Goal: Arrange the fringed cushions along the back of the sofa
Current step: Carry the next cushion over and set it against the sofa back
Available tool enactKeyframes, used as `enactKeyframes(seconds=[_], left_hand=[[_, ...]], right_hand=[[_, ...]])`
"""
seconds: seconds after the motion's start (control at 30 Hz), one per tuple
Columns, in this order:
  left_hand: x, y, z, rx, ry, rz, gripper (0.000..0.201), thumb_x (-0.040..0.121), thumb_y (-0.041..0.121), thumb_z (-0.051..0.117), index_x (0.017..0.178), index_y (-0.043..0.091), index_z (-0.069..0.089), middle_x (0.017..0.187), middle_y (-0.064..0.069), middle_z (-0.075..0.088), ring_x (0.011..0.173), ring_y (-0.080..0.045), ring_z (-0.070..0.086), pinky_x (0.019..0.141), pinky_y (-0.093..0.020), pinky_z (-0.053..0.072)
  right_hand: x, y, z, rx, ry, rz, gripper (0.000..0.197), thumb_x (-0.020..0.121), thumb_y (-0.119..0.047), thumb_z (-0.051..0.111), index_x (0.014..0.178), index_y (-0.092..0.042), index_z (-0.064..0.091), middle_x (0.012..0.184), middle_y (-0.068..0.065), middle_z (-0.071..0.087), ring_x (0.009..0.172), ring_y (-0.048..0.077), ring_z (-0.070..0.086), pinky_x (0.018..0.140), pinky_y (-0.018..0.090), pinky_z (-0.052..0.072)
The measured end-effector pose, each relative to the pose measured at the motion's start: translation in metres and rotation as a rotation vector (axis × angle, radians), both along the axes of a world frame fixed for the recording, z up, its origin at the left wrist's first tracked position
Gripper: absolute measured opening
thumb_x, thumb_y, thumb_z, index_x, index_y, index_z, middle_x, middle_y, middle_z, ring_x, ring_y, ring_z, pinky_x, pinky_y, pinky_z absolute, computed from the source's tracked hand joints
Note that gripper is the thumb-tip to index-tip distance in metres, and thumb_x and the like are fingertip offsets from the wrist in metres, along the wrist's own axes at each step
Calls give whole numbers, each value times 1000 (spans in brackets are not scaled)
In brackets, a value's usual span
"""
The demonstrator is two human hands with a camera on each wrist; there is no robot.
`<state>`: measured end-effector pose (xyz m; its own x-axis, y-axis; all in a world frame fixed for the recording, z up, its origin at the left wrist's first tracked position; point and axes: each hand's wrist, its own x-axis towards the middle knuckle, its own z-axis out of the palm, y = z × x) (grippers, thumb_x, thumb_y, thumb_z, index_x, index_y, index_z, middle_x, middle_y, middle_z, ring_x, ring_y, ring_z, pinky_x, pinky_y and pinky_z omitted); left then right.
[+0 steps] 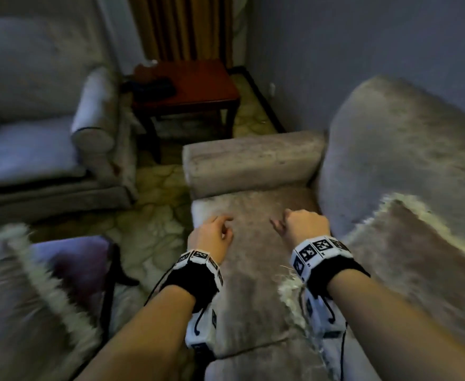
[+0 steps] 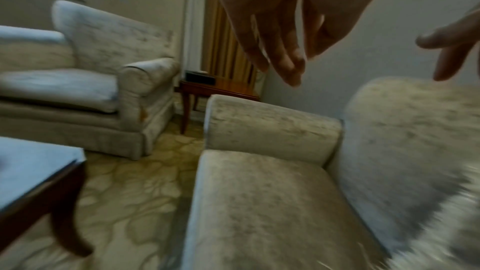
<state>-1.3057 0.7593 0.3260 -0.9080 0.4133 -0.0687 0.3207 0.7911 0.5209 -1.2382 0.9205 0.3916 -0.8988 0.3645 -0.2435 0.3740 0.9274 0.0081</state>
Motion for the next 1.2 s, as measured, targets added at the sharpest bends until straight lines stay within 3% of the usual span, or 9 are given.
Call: enactKeyframes(seconds=[0.13, 0.33, 0.4, 0.5, 0.6, 0.73, 0.87, 1.0, 1.2], left_hand=[[-24, -110, -10, 38, -13, 223, 30, 88, 25, 53, 116, 29, 61, 108, -5, 65, 95, -29, 64, 80, -39, 53], [-42, -266, -31, 6, -35, 459, 32, 89, 27, 52, 120, 27, 58, 111, -4, 62, 101, -28, 63, 82, -37, 52], [-48, -316, -42, 13, -41, 528, 34, 87, 27, 54, 121, 27, 57, 111, -4, 62, 97, -29, 64, 81, -39, 53], [-56, -390, -61, 30, -54, 640, 42, 84, 26, 59, 125, 25, 54, 114, -7, 59, 102, -30, 61, 85, -42, 52], [-58, -462, -82, -66, -126, 737, 59, 84, 35, 62, 138, 31, 40, 130, -10, 46, 124, -31, 45, 102, -44, 40], [-52, -557, -115, -309, -330, 832, 83, 79, 66, 52, 145, 46, 7, 159, -4, 6, 147, -27, 4, 117, -47, 15], [-37, -627, -154, -342, -517, 910, 97, 67, 79, 48, 141, 53, -9, 158, -5, -20, 146, -27, -18, 115, -58, 5], [-25, -652, -190, -288, -529, 936, 105, 60, 83, 49, 139, 55, -15, 157, -5, -26, 145, -27, -21, 113, -64, 7], [-27, -692, -207, -189, -517, 1023, 126, 43, 83, 60, 135, 56, -22, 154, -5, -33, 144, -28, -26, 112, -68, 7]], right_hand=[[-58, -97, -13, -1, -78, 216, 46, 97, -47, 30, 111, -12, 57, 108, 13, 67, 103, 31, 62, 70, 32, 36], [-122, -255, -45, -3, -153, 498, 45, 97, -48, 31, 115, -12, 53, 115, 11, 64, 108, 29, 60, 79, 34, 45], [-139, -307, -60, -25, -191, 564, 48, 95, -51, 32, 126, -16, 44, 118, 11, 61, 108, 29, 60, 78, 36, 46], [-163, -380, -87, -72, -314, 632, 62, 92, -56, 35, 146, -33, 16, 127, 13, 53, 109, 30, 59, 81, 39, 49], [-179, -448, -115, -172, -459, 691, 75, 90, -54, 44, 145, -44, -6, 126, 18, 47, 105, 34, 58, 85, 40, 48], [-193, -525, -153, -215, -515, 711, 89, 83, -55, 55, 142, -49, -12, 136, 20, 34, 114, 39, 53, 95, 44, 47], [-203, -587, -199, -192, -550, 734, 95, 82, -51, 60, 141, -50, -14, 150, 23, 15, 132, 42, 37, 105, 46, 40], [-211, -620, -230, -93, -518, 731, 100, 77, -53, 64, 140, -53, -13, 147, 24, 13, 130, 45, 33, 106, 48, 37], [-251, -622, -251, -180, -549, 548, 134, 48, -53, 85, 132, -62, -19, 152, 22, -10, 140, 48, 16, 113, 55, 26]])
